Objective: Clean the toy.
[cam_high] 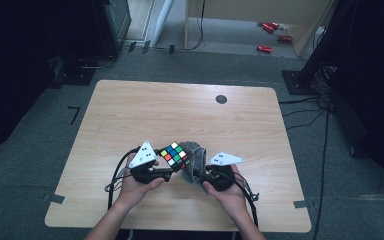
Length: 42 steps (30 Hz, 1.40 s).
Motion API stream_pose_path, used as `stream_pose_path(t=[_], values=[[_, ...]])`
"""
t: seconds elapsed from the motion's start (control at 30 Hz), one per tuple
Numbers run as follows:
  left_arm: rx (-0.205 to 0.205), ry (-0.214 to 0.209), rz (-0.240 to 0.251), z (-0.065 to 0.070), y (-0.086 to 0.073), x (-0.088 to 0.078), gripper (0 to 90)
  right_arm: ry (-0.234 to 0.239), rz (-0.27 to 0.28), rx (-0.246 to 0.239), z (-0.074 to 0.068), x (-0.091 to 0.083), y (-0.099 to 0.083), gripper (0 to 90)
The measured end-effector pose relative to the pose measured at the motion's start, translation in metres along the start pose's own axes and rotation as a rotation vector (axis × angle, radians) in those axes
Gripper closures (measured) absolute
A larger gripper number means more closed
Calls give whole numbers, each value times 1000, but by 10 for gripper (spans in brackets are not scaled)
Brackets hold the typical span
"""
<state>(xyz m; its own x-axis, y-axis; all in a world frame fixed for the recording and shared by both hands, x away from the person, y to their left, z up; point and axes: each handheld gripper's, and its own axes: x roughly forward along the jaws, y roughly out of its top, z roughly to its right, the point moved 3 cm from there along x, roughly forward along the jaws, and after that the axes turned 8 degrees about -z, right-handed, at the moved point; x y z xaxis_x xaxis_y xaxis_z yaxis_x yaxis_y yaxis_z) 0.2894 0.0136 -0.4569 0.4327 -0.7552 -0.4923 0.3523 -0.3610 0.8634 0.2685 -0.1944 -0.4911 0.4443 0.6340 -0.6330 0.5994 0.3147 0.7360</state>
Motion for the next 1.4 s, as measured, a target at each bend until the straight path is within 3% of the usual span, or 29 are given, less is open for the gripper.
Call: stream_pose_path(t=[0.1,0.13,0.23,0.33,0.47,0.63,0.87,0.97,1.17,1.27,1.4], values=[[-9,-3,4,0,0,0,352,7,-14,-35,-8,6,-1,729],[-13,-9,5,1,1,1,352,11,-19,-77,-17,12,-2,730],[-23,-11,9,2,1,3,352,33,-12,-99,-28,16,-2,731],[-27,-15,8,2,0,3,352,26,-8,-147,-37,19,-3,731],[-37,-24,14,0,0,2,352,12,3,-147,-34,18,-2,731],[-44,-40,22,4,2,3,352,-54,63,-96,-22,10,0,732],[-57,-39,22,3,1,4,352,-9,21,-161,-37,15,0,730],[-63,-40,26,0,0,3,352,-1,19,-163,-33,10,2,730],[-60,-65,32,7,2,3,352,-36,71,-85,-14,-1,5,733],[-55,-68,32,9,3,5,352,-37,68,-97,-17,2,4,734],[-63,-48,24,6,2,5,352,-11,30,-159,-35,12,2,732]])
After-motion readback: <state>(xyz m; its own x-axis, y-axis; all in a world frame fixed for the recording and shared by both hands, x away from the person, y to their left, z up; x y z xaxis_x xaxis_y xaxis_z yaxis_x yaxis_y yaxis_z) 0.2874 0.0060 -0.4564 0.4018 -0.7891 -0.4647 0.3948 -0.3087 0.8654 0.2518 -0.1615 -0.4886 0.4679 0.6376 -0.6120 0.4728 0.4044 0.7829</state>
